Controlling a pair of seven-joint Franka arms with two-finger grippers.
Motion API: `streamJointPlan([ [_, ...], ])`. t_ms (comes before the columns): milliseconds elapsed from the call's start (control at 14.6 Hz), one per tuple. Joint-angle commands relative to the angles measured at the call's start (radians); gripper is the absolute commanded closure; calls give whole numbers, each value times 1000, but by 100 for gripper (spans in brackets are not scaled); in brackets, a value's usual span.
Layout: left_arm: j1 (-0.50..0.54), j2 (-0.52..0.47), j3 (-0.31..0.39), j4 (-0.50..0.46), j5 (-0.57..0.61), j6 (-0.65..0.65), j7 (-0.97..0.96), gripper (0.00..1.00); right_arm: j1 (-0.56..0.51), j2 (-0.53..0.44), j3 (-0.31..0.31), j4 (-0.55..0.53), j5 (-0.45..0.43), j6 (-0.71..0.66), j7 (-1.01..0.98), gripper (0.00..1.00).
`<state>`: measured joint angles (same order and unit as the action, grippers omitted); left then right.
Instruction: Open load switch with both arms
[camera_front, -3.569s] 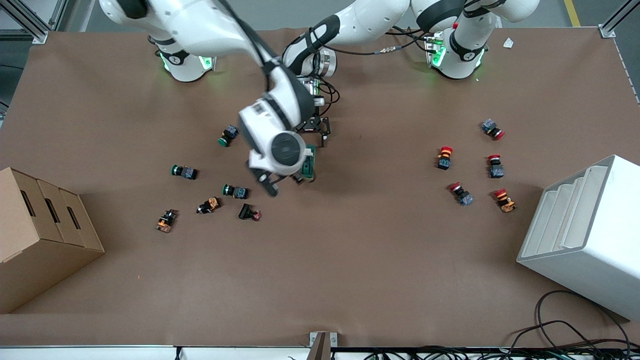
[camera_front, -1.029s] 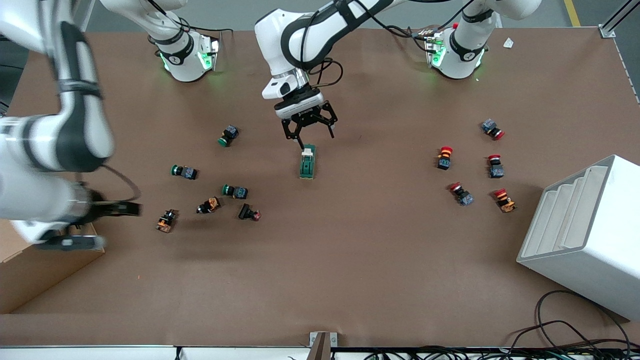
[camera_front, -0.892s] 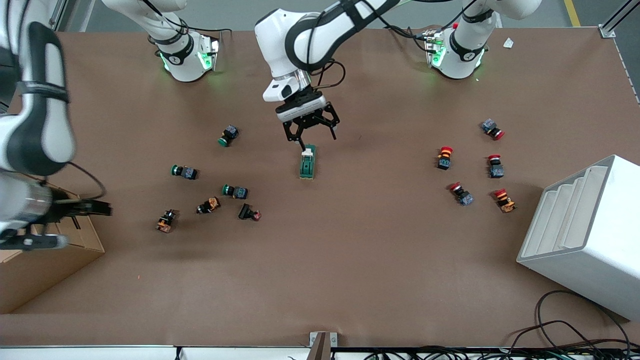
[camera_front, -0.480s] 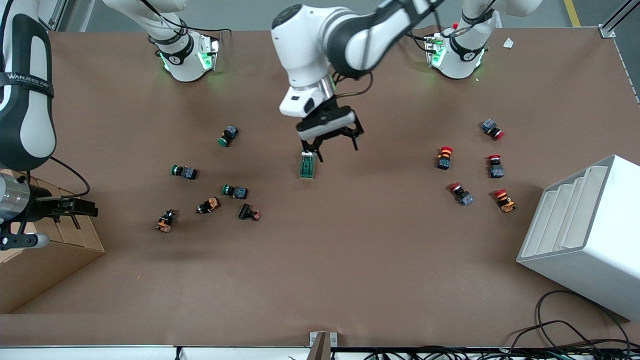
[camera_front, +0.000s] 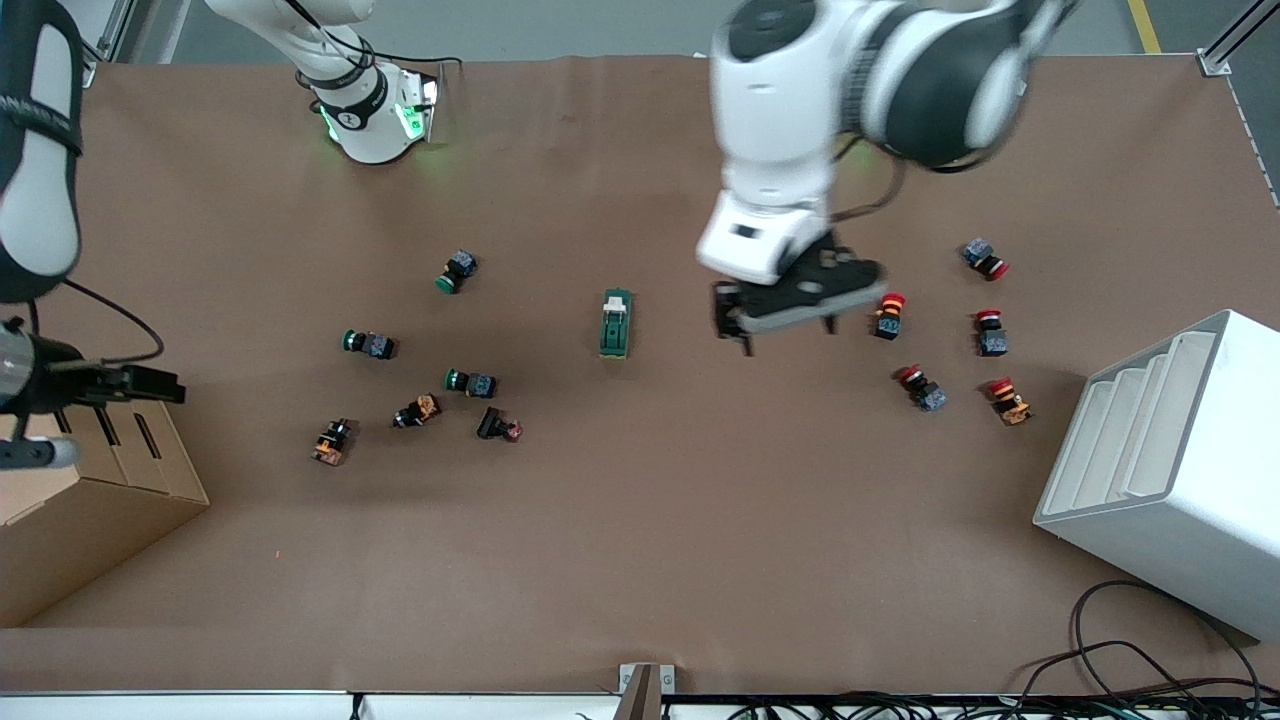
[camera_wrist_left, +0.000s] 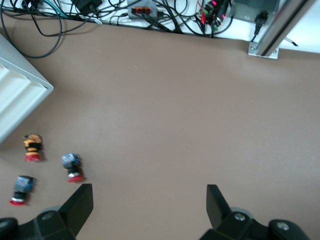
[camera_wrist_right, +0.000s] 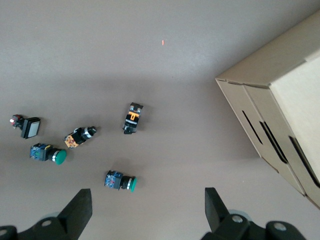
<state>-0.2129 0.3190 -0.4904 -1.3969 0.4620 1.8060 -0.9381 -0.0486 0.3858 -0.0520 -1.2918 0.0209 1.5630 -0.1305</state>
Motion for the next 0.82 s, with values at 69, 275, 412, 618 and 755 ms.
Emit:
streamJointPlan([
  [69, 131, -80, -2, -10, -89, -34, 215, 0, -1, -89, 1, -33, -2, -40, 14, 0],
  [275, 237, -125, 2, -11, -170, -66, 349, 0, 42, -133, -40, -41, -4, -102, 44, 0],
  [412, 300, -162, 22, -19, -281, -112, 435, 0, 46, -159, -42, -47, -4, -135, 54, 0],
  [618, 296, -227, 134, -43, -341, -186, 626, 0, 47, -211, -42, -96, -4, -136, 55, 0],
  [755, 285, -282, 221, -106, -394, -186, 779, 0, 55, -243, -42, -116, -4, -139, 80, 0],
])
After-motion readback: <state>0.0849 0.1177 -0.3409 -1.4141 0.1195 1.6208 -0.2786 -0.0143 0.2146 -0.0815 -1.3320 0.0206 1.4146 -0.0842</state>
